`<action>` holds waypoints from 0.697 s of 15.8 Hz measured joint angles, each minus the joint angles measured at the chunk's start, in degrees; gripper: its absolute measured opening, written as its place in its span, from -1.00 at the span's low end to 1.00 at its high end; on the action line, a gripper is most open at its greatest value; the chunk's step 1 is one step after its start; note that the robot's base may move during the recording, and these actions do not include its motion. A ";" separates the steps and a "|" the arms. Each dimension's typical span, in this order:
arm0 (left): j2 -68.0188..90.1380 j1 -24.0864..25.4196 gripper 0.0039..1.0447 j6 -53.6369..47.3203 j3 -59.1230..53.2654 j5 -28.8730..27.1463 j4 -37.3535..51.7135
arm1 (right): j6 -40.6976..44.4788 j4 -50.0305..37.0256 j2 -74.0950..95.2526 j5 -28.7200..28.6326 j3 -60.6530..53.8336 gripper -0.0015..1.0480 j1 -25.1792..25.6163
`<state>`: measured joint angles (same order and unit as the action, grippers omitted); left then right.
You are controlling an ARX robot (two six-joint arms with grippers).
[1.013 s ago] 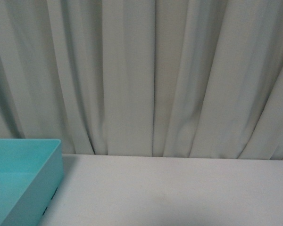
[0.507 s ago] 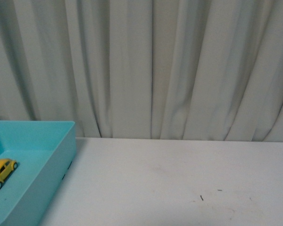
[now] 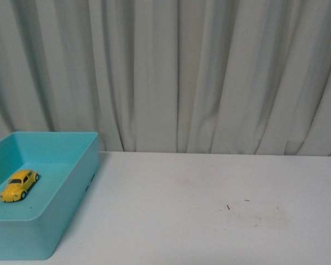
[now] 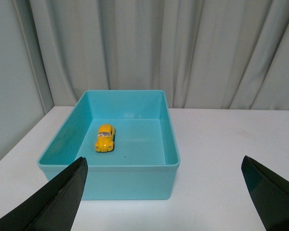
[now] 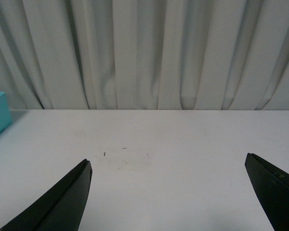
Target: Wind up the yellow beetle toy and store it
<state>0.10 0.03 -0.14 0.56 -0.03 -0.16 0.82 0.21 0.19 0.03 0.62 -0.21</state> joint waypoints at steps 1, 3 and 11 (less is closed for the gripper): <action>0.00 0.00 0.88 0.00 0.00 0.00 0.00 | 0.00 -0.02 0.00 -0.02 0.00 0.87 0.00; 0.00 0.00 0.88 0.00 0.00 0.00 0.00 | 0.00 -0.02 0.00 -0.02 0.00 0.87 0.00; 0.00 0.00 0.88 0.00 0.00 0.00 0.00 | 0.02 -0.02 0.00 0.00 0.00 0.87 0.00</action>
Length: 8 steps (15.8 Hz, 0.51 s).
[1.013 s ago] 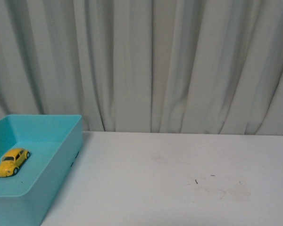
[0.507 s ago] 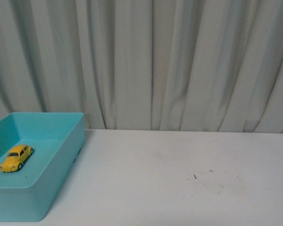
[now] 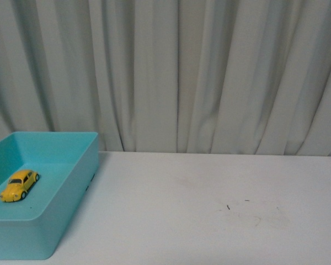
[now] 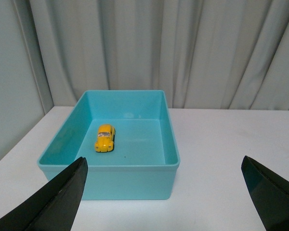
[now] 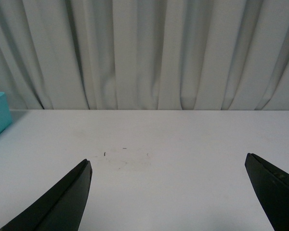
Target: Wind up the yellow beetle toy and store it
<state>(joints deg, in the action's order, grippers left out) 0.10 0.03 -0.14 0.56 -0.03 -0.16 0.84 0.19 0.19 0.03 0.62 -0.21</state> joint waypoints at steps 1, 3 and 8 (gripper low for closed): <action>0.00 0.00 0.88 0.00 0.00 0.00 0.00 | -0.02 0.00 0.00 0.00 0.00 0.87 0.00; 0.00 0.00 0.88 0.00 0.00 0.00 0.00 | -0.02 0.00 0.00 0.00 0.00 0.87 0.00; 0.00 0.00 0.88 0.00 0.00 0.00 0.00 | 0.00 0.00 0.00 0.00 0.00 0.87 0.00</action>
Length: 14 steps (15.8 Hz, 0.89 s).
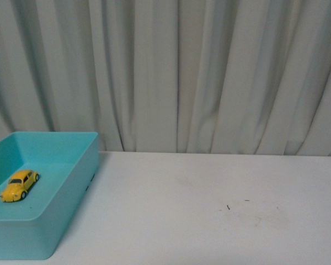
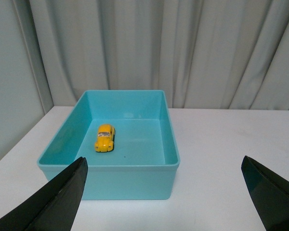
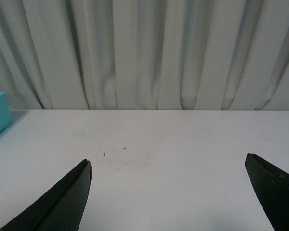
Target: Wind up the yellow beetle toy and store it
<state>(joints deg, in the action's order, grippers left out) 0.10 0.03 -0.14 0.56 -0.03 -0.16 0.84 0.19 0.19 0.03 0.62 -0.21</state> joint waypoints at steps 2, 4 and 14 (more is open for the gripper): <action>0.00 0.00 0.88 0.00 0.00 0.00 0.02 | 0.00 -0.02 0.00 0.00 0.00 0.87 0.00; 0.00 0.00 0.88 0.00 0.00 0.00 0.17 | -0.02 -0.15 0.02 0.00 0.00 0.87 0.00; 0.00 0.00 0.88 0.13 0.00 -0.02 -0.04 | -0.22 -0.02 0.02 -0.02 0.00 0.87 0.00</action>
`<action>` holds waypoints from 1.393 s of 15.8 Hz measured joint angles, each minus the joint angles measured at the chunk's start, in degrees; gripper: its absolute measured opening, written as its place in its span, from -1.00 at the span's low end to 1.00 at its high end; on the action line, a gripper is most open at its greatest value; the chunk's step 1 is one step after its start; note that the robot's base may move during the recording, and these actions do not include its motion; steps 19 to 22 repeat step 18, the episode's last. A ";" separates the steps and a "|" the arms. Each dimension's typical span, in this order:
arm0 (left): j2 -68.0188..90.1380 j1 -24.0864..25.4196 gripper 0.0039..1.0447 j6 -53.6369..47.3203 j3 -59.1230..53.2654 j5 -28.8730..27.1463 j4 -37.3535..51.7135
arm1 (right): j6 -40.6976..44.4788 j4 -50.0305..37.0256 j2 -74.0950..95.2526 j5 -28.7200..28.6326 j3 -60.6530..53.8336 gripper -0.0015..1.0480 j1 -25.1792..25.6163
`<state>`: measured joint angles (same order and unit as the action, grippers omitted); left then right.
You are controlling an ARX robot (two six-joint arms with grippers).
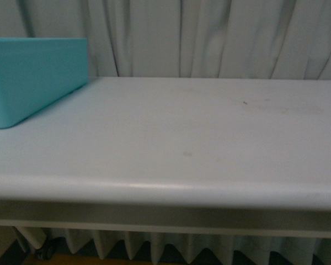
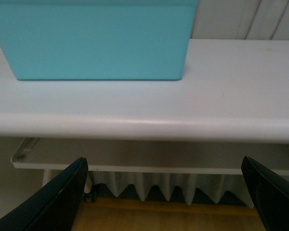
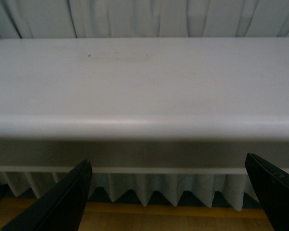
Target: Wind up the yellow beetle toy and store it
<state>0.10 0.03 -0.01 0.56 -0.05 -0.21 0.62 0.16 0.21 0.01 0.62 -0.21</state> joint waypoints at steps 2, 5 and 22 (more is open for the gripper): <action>0.00 0.00 0.88 0.00 0.00 0.02 0.02 | 0.00 0.11 -0.02 0.02 0.00 0.87 0.00; 0.02 0.00 0.88 0.00 0.00 0.11 0.02 | -0.02 0.02 -0.02 0.02 0.00 0.87 0.00; 0.00 0.00 0.88 0.00 0.00 0.02 -0.04 | -0.04 0.09 -0.02 0.02 0.00 0.87 0.00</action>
